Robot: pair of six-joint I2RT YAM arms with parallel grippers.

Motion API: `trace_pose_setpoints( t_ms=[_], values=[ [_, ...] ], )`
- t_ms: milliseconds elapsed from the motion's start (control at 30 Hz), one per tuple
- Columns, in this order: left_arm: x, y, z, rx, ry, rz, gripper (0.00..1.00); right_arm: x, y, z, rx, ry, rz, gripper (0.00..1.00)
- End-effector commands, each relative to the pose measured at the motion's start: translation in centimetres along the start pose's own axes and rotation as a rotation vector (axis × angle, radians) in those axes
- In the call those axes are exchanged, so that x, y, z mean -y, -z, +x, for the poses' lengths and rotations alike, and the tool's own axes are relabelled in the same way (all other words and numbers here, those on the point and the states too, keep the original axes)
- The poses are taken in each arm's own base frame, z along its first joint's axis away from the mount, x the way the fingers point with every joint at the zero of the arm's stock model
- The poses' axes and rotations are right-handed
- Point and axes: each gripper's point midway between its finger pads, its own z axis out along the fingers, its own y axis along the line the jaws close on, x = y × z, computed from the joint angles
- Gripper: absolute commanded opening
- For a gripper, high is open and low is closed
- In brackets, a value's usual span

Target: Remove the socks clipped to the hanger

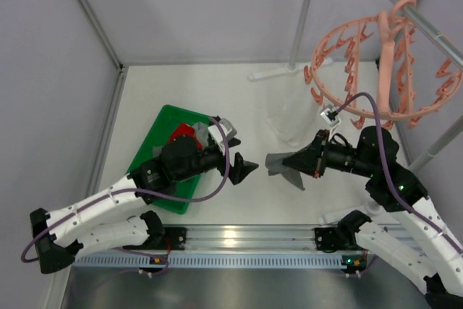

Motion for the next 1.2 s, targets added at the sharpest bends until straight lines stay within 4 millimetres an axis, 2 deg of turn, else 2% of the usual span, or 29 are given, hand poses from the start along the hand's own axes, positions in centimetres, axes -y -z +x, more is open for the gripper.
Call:
trace_pose_setpoints(
  t_ms=[0,167,267,400,633,900,1000,1100,1167],
  values=[
    [4.1,1.2,-3.8,0.179,-0.089,0.237,0.98,-1.7,-1.7,-1.0,0.047,0.033,-0.042,0.0],
    [6.0,3.0,-3.7,0.197,-0.121,0.346,0.98,-2.3,-3.2,0.4,0.006,0.069,-0.015,0.0],
    [7.9,4.4,-3.4,0.196,-0.122,0.46,0.98,-2.3,-3.6,0.9,-0.01,0.071,-0.021,0.0],
    [9.4,5.1,-2.6,0.165,-0.114,0.563,0.98,-2.5,-4.5,1.4,-0.024,0.065,-0.044,0.0],
    [8.6,3.3,-1.3,0.115,-0.094,0.526,0.98,-3.9,-4.9,1.9,-0.03,0.073,-0.078,0.0],
    [6.1,2.2,-2.1,0.144,-0.091,0.365,0.98,-4.6,-4.6,2.6,-0.041,0.081,-0.092,0.0],
    [6.1,1.7,-1.3,0.112,-0.092,0.371,0.91,-4.9,-4.7,2.6,-0.04,0.083,-0.1,0.0],
    [6.2,1.2,-0.5,0.064,-0.083,0.381,0.7,-5.1,-4.7,2.5,-0.036,0.086,-0.107,0.0],
    [6.2,1.1,-0.5,0.05,-0.087,0.379,0.51,-5.2,-4.5,2.4,-0.03,0.09,-0.107,0.0]
  ],
)
